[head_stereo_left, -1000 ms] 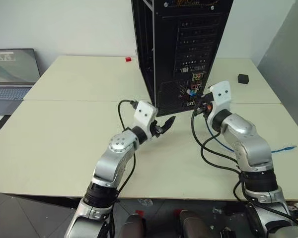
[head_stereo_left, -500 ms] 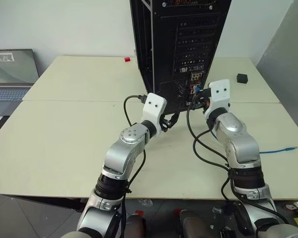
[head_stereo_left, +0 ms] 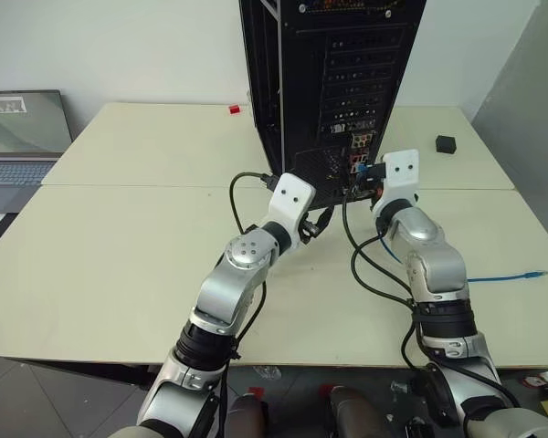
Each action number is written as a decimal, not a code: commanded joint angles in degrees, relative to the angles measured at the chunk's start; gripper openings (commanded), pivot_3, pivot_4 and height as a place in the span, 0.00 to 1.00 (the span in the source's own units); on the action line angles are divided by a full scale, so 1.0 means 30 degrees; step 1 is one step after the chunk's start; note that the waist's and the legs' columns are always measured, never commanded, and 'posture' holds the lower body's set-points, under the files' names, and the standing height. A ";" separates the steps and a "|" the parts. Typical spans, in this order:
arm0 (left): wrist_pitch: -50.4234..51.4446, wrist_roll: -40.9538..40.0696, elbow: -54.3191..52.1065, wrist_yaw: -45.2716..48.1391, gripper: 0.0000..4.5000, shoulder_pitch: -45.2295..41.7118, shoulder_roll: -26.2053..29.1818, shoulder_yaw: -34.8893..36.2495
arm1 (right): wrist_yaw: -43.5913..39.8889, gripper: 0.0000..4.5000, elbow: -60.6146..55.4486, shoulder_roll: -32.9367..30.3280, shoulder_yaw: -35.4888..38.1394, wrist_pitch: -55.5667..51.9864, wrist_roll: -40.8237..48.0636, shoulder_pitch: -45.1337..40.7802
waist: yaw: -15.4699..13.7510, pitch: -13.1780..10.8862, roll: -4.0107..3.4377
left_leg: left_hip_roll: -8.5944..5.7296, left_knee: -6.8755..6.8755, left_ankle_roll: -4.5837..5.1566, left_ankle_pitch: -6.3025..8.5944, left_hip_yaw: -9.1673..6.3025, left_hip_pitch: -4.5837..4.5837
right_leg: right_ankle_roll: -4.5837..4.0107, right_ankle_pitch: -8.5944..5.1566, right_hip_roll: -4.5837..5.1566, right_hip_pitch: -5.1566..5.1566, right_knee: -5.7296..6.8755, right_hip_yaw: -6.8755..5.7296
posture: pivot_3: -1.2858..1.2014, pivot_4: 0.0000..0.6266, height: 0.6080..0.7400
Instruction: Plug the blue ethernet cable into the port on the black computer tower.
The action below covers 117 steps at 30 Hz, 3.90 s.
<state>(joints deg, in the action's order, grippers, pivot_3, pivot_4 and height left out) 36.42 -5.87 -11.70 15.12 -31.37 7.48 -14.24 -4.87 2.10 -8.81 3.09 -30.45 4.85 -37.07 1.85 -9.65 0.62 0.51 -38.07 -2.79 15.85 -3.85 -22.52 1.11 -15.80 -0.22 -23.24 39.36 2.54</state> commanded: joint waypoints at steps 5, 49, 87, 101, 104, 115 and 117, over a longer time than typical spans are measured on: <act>-0.0766 0.0310 -0.0674 0.0215 0.73 -0.0069 -0.0125 0.0038 | -0.0009 0.00 -0.0098 0.0068 0.0327 0.0770 0.0231 -0.1047 | 0.0001 0.0000 0.0000 | 0.0001 0.0001 0.0000 0.0000 0.0009 0.0000 | 0.0000 0.0000 0.0000 0.0000 0.0000 0.0002 | 0.52 0.24 1.00; -0.0788 0.0419 -0.0569 0.0259 0.73 0.0155 -0.0006 0.0452 | -0.0815 0.00 0.1245 -0.0266 -0.1401 0.2656 -0.1310 -0.1744 | 0.0333 -0.0001 -0.0001 | 0.0023 0.0014 0.0000 0.0000 0.0029 0.0012 | 0.0001 0.0000 -0.0023 -0.0010 0.0002 0.0028 | 0.52 0.24 1.00; -0.0599 0.0504 -0.0682 0.0324 0.73 0.0199 0.0654 0.0882 | 0.0056 0.00 0.1976 0.0004 -0.0896 0.2055 -0.1329 -0.1430 | 0.0359 -0.0001 -0.0001 | 0.0025 0.0014 0.0000 0.0000 0.0031 0.0019 | 0.0001 0.0000 -0.0025 -0.0010 0.0010 0.0036 | 0.52 0.24 1.00; -0.0790 0.0529 -0.0509 0.0454 0.73 0.0135 0.0703 0.0968 | 0.0141 0.00 0.1759 0.0315 -0.0685 0.1657 -0.0966 -0.1634 | 0.0343 -0.0001 0.0000 | 0.0021 0.0014 0.0000 0.0000 0.0027 0.0017 | 0.0001 0.0000 -0.0023 -0.0009 0.0007 0.0032 | 0.52 0.24 1.00; -0.0804 0.0551 -0.0501 0.0477 0.73 0.0122 0.0694 0.1000 | 0.0224 0.00 0.1508 0.0598 -0.0593 0.1227 -0.0743 -0.2116 | 0.0366 -0.0001 -0.0001 | 0.0024 0.0014 0.0000 0.0000 0.0029 0.0018 | 0.0001 0.0000 -0.0024 -0.0009 0.0008 0.0034 | 0.52 0.24 1.00; -0.0582 0.0625 -0.0581 0.0471 0.73 0.0042 0.0539 0.1066 | 0.0655 0.00 0.2202 0.1227 -0.0515 0.0934 -0.0882 -0.3215 | 0.0509 -0.0003 -0.0004 | 0.0032 0.0027 0.0000 0.0000 0.0026 0.0021 | 0.0001 0.0000 -0.0024 -0.0021 0.0007 0.0052 | 0.52 0.24 1.00; -0.0482 0.0603 -0.0645 0.0466 0.73 0.0024 0.0480 0.1099 | 0.0870 0.00 0.2507 0.1366 -0.0544 0.1131 -0.1003 -0.3350 | 0.0537 -0.0003 -0.0003 | 0.0035 0.0028 0.0000 0.0000 0.0028 0.0031 | 0.0001 0.0000 -0.0025 -0.0021 0.0014 0.0061 | 0.52 0.24 1.00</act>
<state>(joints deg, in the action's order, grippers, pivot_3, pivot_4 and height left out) 35.48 -4.13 -11.66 16.76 -30.28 9.18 -11.52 -3.11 10.24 -5.38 1.14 -29.14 1.81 -43.85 3.46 -9.66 0.61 0.62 -37.98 -2.79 15.85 -3.76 -22.41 1.11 -15.80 -0.29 -23.30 39.41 2.74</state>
